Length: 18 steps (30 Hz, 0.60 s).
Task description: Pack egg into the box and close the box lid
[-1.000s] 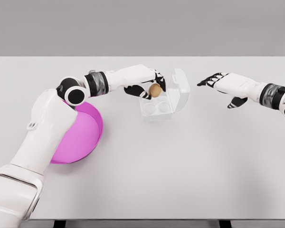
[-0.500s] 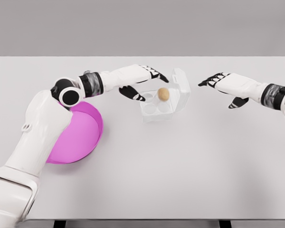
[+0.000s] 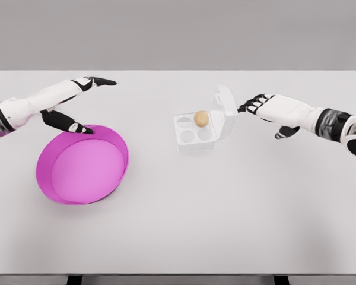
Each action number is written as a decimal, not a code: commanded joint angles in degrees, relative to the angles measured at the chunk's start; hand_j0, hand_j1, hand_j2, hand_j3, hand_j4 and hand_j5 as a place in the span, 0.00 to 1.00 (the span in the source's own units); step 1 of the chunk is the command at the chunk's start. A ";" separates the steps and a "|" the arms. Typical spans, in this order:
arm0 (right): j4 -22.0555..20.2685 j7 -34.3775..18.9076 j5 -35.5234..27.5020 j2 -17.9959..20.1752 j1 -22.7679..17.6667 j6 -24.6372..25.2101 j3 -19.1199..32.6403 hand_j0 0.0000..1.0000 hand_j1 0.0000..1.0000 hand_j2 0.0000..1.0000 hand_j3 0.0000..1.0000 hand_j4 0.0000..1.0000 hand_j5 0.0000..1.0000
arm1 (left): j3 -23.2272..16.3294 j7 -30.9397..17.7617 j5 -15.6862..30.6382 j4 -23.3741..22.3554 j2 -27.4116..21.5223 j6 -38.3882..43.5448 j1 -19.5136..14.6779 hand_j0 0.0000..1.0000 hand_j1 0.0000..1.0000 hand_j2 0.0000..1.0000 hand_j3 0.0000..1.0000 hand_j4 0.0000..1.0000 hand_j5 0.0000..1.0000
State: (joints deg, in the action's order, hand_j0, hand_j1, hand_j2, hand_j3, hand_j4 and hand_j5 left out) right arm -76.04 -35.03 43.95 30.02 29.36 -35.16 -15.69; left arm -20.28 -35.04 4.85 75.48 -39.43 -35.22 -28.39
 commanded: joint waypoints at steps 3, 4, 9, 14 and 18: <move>-1.30 0.03 -0.35 -1.01 -0.09 0.16 -0.57 1.00 1.00 1.00 1.00 1.00 1.00 | 3.75 0.04 5.96 -0.42 -5.75 0.22 0.62 1.00 1.00 1.00 1.00 1.00 1.00; -2.44 0.03 -0.35 -1.54 -0.18 0.16 -0.65 1.00 1.00 1.00 1.00 1.00 1.00 | 3.84 0.04 5.96 -0.42 -6.27 0.22 1.58 1.00 1.00 1.00 1.00 1.00 1.00; -7.10 0.03 -0.44 -1.80 -1.41 0.16 -0.83 1.00 1.00 1.00 1.00 1.00 1.00 | 3.84 0.04 5.08 -0.42 -6.45 0.22 2.38 1.00 1.00 1.00 1.00 1.00 1.00; -12.11 0.03 -0.70 -1.89 -2.90 0.16 -0.74 1.00 1.00 1.00 1.00 1.00 1.00 | 3.93 0.04 4.99 -0.77 -6.45 0.22 2.73 1.00 1.00 1.00 1.00 1.00 1.00; -14.31 0.03 -1.93 -1.98 -3.43 0.16 -0.04 1.00 1.00 1.00 1.00 1.00 1.00 | 4.10 0.04 5.08 -2.18 -6.54 0.22 2.64 1.00 1.00 1.00 1.00 1.00 1.00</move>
State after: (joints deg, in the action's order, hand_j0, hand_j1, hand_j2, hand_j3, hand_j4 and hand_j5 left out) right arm -88.97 -35.03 42.83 28.04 25.84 -35.17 -16.09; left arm -16.28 -35.02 9.45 73.88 -45.83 -35.15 -25.75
